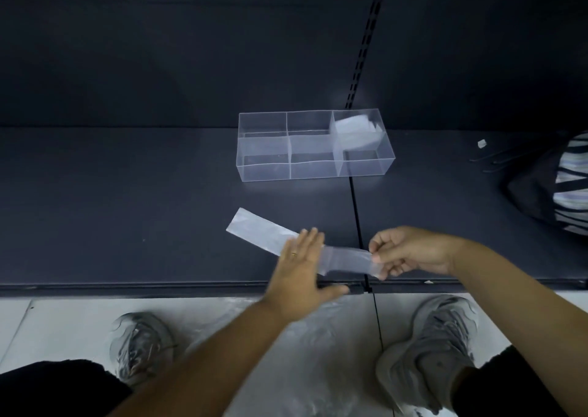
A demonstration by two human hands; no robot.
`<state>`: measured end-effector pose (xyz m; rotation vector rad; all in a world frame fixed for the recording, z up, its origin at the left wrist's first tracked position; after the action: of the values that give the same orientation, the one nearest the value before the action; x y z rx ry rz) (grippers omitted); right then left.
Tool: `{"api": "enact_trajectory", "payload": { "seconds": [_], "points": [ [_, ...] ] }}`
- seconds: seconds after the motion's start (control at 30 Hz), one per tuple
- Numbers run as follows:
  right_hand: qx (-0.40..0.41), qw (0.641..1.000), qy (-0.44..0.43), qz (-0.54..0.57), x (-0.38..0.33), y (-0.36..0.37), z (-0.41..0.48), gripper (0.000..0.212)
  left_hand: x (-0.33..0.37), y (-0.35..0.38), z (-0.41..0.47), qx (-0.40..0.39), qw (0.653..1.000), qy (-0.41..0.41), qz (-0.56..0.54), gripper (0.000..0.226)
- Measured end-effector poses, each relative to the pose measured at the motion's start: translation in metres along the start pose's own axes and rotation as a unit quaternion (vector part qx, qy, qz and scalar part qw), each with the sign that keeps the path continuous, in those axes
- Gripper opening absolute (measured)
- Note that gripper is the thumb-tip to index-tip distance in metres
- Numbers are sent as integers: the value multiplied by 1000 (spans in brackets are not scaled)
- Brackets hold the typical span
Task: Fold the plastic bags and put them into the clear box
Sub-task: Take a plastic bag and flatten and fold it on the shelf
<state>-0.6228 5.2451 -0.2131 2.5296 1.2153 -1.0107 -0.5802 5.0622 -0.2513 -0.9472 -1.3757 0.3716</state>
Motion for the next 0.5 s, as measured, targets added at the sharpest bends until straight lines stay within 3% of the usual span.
{"api": "enact_trajectory", "payload": {
  "seconds": [0.07,0.13,0.17,0.23,0.3,0.4,0.5],
  "points": [
    [-25,999,-27,14,-22,7,-7,10,35,14,2,41,996,0,-83,91],
    [-37,998,-56,14,-40,12,-12,3,58,5,3,148,964,-16,-219,51],
    [-23,997,-70,10,-46,11,-13,5,61,-2,3,195,934,-45,-298,32],
    [59,994,-92,-6,-53,2,-9,16,54,-13,1,235,850,-132,-453,29],
    [134,984,-120,-3,-55,-6,-3,21,43,-18,1,194,761,-203,-585,29],
    [85,984,-142,62,-54,16,20,31,22,-31,-1,134,709,-237,-650,30],
    [68,990,-115,49,-49,41,43,40,2,-37,1,113,639,-246,-720,31]
  ]
}}
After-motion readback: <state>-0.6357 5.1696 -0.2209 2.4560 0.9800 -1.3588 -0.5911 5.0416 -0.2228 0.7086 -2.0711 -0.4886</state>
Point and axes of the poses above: each hand's wrist, its own z-axis towards the middle knuckle, its own y-axis out of the palm, x = y × z, the point moved 6 cm from there along z, towards the middle knuckle, and after that the axes turned 11 degrees about -z, right-handed, at the moved point
